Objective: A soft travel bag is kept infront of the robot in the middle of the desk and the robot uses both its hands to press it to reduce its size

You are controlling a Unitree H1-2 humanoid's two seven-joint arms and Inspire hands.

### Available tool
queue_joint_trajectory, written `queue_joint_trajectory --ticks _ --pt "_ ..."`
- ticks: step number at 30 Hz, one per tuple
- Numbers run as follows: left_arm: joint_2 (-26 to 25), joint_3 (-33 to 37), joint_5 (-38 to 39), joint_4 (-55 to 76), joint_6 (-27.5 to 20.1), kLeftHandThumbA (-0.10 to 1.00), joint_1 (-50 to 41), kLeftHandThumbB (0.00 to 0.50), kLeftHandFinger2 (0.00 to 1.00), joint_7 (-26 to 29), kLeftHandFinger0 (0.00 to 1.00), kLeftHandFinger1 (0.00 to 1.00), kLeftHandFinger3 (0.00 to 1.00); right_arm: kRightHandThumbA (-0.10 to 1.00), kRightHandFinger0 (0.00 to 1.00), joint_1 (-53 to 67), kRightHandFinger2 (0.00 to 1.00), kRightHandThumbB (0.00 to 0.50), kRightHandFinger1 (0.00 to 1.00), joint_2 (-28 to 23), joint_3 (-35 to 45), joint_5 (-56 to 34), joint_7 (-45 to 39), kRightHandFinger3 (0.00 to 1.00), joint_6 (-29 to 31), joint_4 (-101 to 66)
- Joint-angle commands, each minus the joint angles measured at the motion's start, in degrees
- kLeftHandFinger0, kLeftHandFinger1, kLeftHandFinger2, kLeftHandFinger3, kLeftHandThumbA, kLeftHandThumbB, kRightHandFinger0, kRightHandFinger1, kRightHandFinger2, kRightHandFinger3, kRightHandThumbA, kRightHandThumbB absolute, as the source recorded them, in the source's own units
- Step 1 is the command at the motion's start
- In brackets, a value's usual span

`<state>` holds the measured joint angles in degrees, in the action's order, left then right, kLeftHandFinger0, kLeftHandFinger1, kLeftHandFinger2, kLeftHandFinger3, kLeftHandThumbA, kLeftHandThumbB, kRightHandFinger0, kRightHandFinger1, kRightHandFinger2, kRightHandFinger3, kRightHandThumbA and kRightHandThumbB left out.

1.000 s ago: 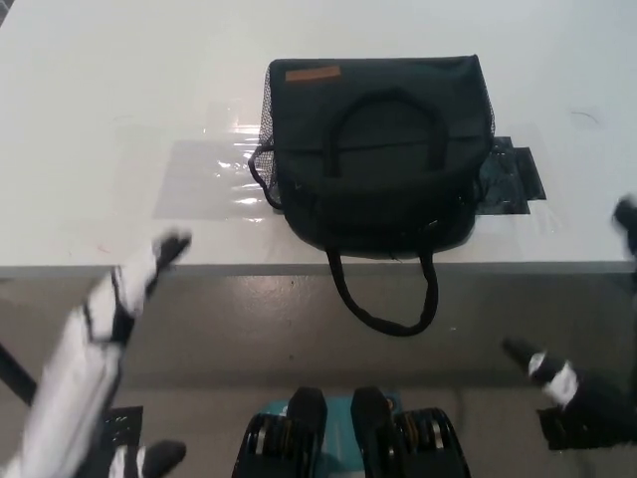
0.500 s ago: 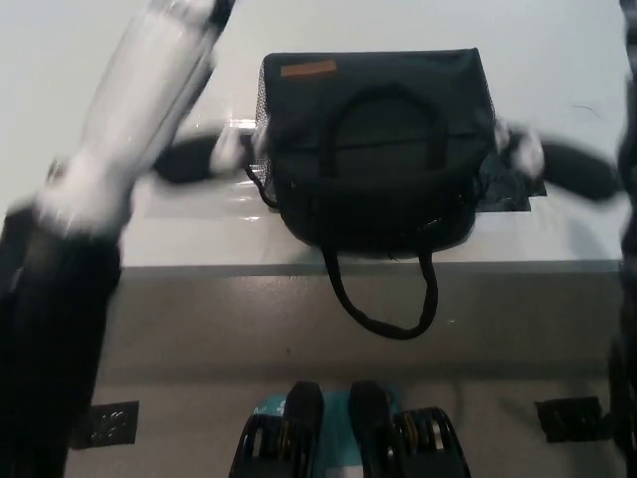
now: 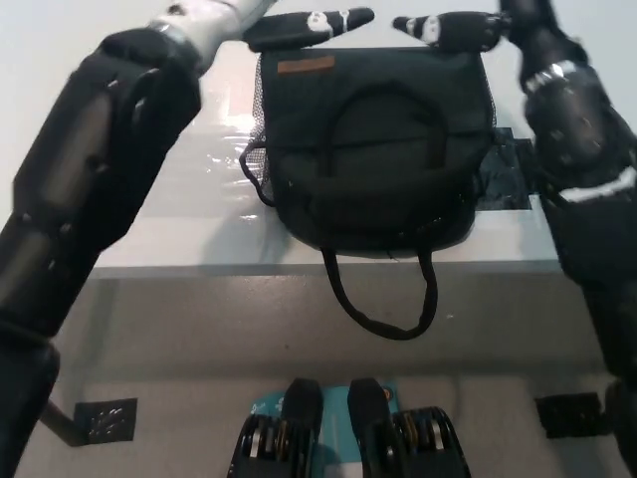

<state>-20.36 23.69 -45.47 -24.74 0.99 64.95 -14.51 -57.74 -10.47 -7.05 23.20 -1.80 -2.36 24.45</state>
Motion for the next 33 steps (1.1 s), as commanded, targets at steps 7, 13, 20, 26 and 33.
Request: queue_joint_trajectory --ticks 7,13,20,26,33 --pt "4.52 8.22 -9.22 -15.12 3.36 1.0 6.63 0.299 1.0 6.0 1.0 1.0 1.0 1.0 1.0 -10.1 1.0 0.136 1.0 2.34 -4.76 2.18 1.7 1.0 -0.64 16.77" --pt "7.07 10.58 -10.12 -18.91 5.89 1.0 5.64 0.311 1.0 6.96 1.0 1.0 1.0 1.0 1.0 -11.32 1.0 0.126 1.0 4.23 -6.28 2.28 2.61 1.0 0.94 23.83" --pt "12.05 14.16 -11.19 -28.87 7.74 1.0 5.09 0.294 1.0 8.63 1.0 1.0 1.0 1.0 1.0 -11.15 1.0 0.145 1.0 5.31 -7.31 2.23 5.65 1.0 3.89 31.29" --pt "13.22 14.11 -10.78 -29.23 8.74 1.0 2.1 0.29 1.0 11.68 1.0 1.0 1.0 1.0 1.0 -8.44 1.0 0.107 1.0 5.97 -7.28 1.33 5.98 1.0 5.01 31.47" --pt "12.99 16.01 -11.84 -31.02 7.18 1.0 -0.9 0.271 1.0 14.48 1.0 1.0 1.0 1.0 1.0 -5.05 1.0 0.14 1.0 6.75 -7.93 1.6 6.87 1.0 6.43 34.46"
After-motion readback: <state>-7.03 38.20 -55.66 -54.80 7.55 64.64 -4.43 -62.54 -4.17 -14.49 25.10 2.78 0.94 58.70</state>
